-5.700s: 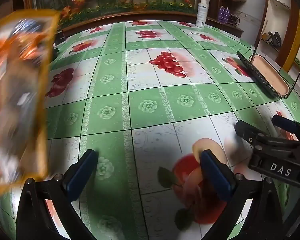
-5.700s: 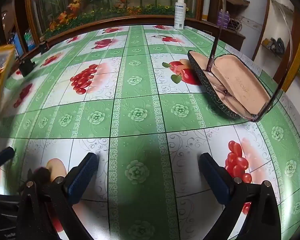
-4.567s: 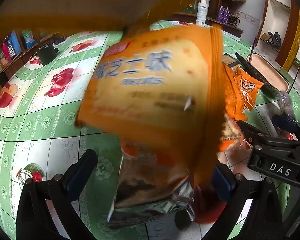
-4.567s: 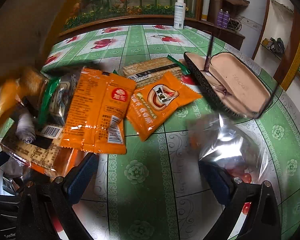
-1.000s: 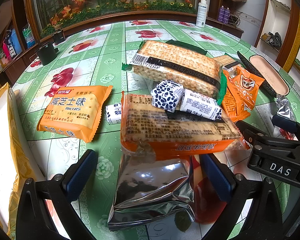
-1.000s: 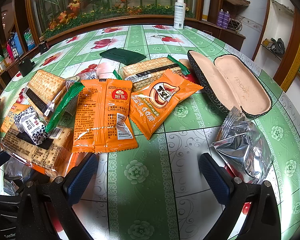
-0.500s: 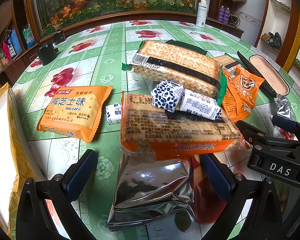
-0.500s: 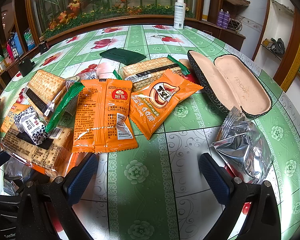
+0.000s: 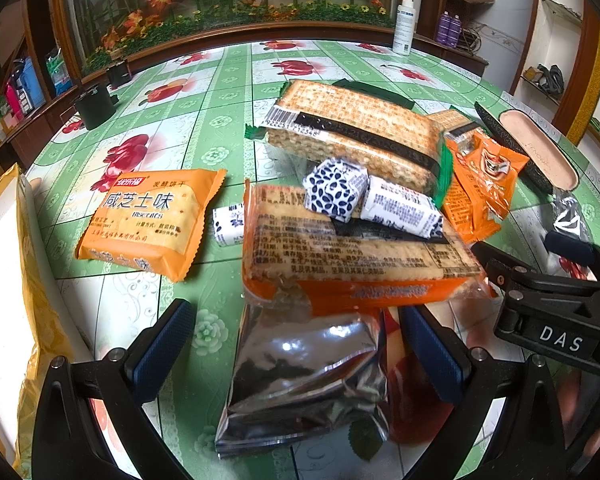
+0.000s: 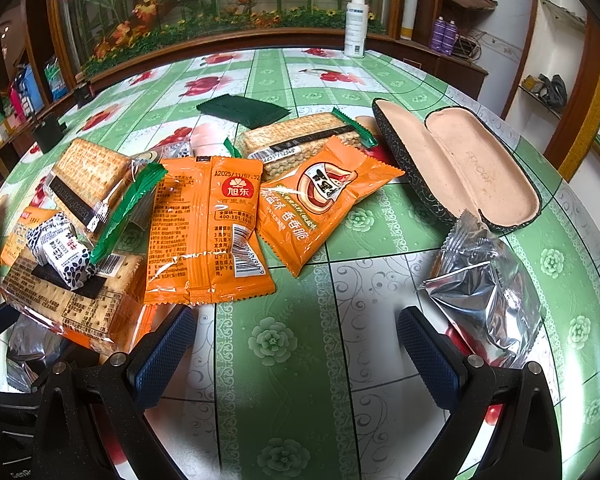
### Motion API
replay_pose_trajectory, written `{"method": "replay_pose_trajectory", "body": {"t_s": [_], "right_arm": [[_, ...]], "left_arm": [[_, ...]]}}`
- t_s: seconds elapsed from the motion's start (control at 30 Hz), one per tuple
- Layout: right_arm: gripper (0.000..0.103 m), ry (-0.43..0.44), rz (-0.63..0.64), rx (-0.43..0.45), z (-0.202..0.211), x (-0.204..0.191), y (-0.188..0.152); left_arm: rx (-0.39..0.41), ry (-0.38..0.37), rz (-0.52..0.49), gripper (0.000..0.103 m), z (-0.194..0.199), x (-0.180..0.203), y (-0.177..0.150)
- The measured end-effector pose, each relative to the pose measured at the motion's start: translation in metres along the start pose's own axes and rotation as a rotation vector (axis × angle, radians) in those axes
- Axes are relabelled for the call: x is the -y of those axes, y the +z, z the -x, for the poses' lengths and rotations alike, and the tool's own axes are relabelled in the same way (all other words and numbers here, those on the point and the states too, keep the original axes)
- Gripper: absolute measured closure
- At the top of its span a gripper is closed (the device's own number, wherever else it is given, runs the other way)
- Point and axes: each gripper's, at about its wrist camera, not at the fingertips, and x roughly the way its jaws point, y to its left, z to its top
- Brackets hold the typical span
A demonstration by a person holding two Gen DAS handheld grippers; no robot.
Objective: Organize snacks
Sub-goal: 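Grasp the silver foil bag with the left gripper while the right grasps a cracker pack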
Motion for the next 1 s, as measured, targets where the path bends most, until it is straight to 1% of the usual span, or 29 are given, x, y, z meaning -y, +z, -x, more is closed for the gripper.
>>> {"method": "replay_pose_trajectory", "body": {"t_s": [0.17,0.2,0.23,0.33,0.37,0.4,0.47,0.5,0.53,0.6,0.63,0.7,0.77,0.83,0.87,0.9,0.93,1.0], "right_arm": [[0.001,0.084,0.089,-0.029,0.006,-0.007,-0.007],[0.001,0.104,0.101,-0.031,0.008,-0.008,-0.009],[0.001,0.143,0.109,-0.033,0.011,-0.008,-0.013],[0.001,0.225,0.115,-0.047,0.016,-0.008,-0.017],[0.001,0.236,0.115,-0.048,0.016,-0.008,-0.018],[0.001,0.25,0.116,-0.053,0.017,-0.009,-0.019],[0.001,0.283,0.155,-0.08,0.019,-0.014,-0.021],[0.002,0.305,0.162,-0.082,0.021,-0.015,-0.022],[0.002,0.327,0.169,-0.083,0.023,-0.017,-0.024],[0.003,0.346,0.201,-0.083,0.028,-0.023,-0.028],[0.004,0.346,0.214,-0.074,0.032,-0.024,-0.029],[0.004,0.317,0.243,-0.02,0.043,-0.026,-0.031],[0.004,0.313,0.249,0.004,0.049,-0.024,-0.03],[0.004,0.325,0.241,0.01,0.051,-0.02,-0.028],[0.004,0.331,0.237,0.011,0.051,-0.019,-0.027],[0.004,0.343,0.232,0.01,0.051,-0.017,-0.026],[0.004,0.356,0.234,0.003,0.05,-0.016,-0.025],[0.004,0.371,0.238,0.0,0.051,-0.015,-0.024]], "left_arm": [[-0.06,-0.035,-0.051,0.0,0.011,-0.005,-0.009],[-0.043,-0.047,-0.057,0.0,0.014,-0.008,-0.013],[-0.028,-0.063,-0.054,0.0,0.017,-0.01,-0.017],[-0.017,-0.104,-0.035,0.0,0.028,-0.019,-0.026],[-0.005,-0.115,-0.023,0.001,0.032,-0.022,-0.028],[0.014,-0.101,-0.029,0.006,0.034,-0.023,-0.03],[0.0,-0.117,-0.012,0.014,0.035,-0.025,-0.032],[0.003,-0.112,0.002,0.022,0.035,-0.027,-0.033],[-0.015,-0.114,0.017,0.028,0.035,-0.029,-0.032],[-0.037,-0.113,0.018,0.032,0.034,-0.03,-0.027],[-0.037,-0.116,0.03,0.032,0.035,-0.031,-0.025],[-0.054,-0.117,0.058,0.032,0.034,-0.034,-0.021],[-0.065,-0.105,0.067,0.032,0.028,-0.035,-0.016],[-0.07,-0.095,0.058,0.031,0.022,-0.033,-0.009],[-0.068,-0.077,0.045,0.031,0.019,-0.031,-0.006],[-0.065,-0.064,0.031,0.033,0.017,-0.028,-0.003],[-0.06,-0.052,0.025,0.038,0.017,-0.026,-0.002],[-0.042,-0.039,0.017,0.039,0.018,-0.026,-0.006]]}}
